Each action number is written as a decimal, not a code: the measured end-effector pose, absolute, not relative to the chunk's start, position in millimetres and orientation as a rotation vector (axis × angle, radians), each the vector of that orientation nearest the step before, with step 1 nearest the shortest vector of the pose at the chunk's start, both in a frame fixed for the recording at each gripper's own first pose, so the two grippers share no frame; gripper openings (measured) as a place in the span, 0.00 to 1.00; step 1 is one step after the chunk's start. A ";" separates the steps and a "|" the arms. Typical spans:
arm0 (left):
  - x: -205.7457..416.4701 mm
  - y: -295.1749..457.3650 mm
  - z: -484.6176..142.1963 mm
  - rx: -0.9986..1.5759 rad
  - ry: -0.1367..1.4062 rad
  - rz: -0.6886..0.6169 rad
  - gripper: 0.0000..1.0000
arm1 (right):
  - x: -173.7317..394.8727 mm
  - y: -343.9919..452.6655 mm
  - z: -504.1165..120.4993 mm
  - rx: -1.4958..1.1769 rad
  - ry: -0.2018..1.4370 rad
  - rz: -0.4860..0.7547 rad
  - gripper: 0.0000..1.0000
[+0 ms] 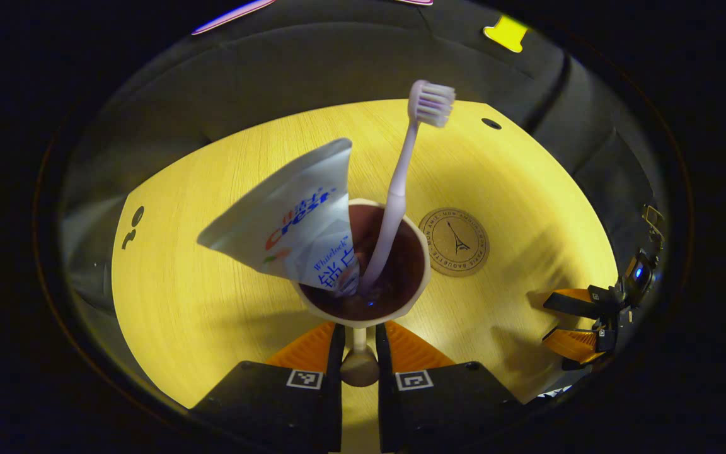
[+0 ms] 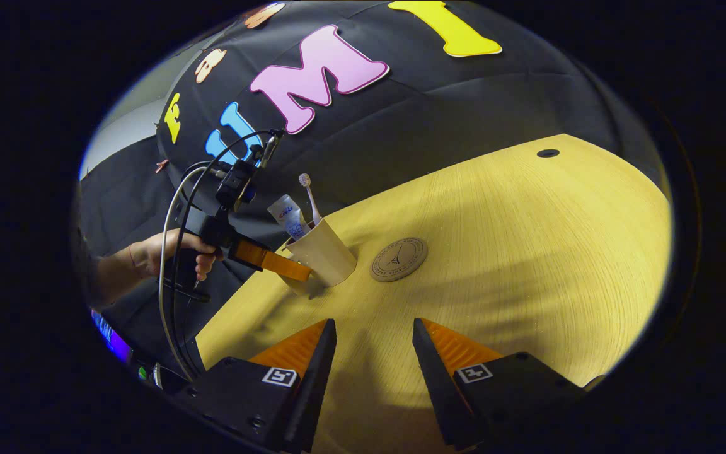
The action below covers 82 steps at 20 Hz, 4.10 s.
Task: Put the toothbrush and toothpaste on the desktop into the cup, then pick up the cup and place it on the coaster on the desktop.
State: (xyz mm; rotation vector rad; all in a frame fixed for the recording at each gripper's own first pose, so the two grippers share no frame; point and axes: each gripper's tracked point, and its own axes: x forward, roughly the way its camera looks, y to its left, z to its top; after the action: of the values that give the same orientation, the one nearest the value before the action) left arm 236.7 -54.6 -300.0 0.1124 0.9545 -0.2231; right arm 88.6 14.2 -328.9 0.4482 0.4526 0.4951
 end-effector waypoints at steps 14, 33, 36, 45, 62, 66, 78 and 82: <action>246.4 -96.2 -278.5 0.097 0.865 -0.309 0.24 | 89.2 8.1 -322.6 0.459 0.438 0.471 0.76; 262.8 -134.7 -290.4 0.203 0.888 -0.393 0.24 | 89.9 -37.1 -331.3 0.477 0.442 0.382 0.76; 260.5 -135.4 -291.1 0.221 0.888 -0.397 0.24 | 92.6 -44.4 -335.6 0.468 0.447 0.355 0.76; 259.7 -135.8 -284.3 0.221 0.857 -0.441 0.39 | 96.9 -44.3 -332.8 0.487 0.434 0.333 0.81; 194.3 -63.7 -248.3 -0.007 0.525 -0.316 0.95 | 98.0 -16.8 -268.5 0.511 0.387 0.289 0.96; 153.0 -44.1 -238.7 -0.078 0.511 -0.274 0.95 | 85.5 -6.2 -226.3 0.515 0.383 0.310 0.96; 70.3 -8.1 -168.5 -0.214 0.484 -0.281 0.97 | 30.4 25.1 -136.0 0.485 0.419 0.328 0.96; 48.7 -3.5 -157.6 -0.220 0.489 -0.302 0.97 | 19.6 27.3 -115.0 0.469 0.408 0.315 0.96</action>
State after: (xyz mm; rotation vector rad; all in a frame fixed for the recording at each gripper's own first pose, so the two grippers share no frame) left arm 48.7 -3.5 -157.6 -0.2204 0.4890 -0.3017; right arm 19.6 27.3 -115.0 0.4692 0.4081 0.3152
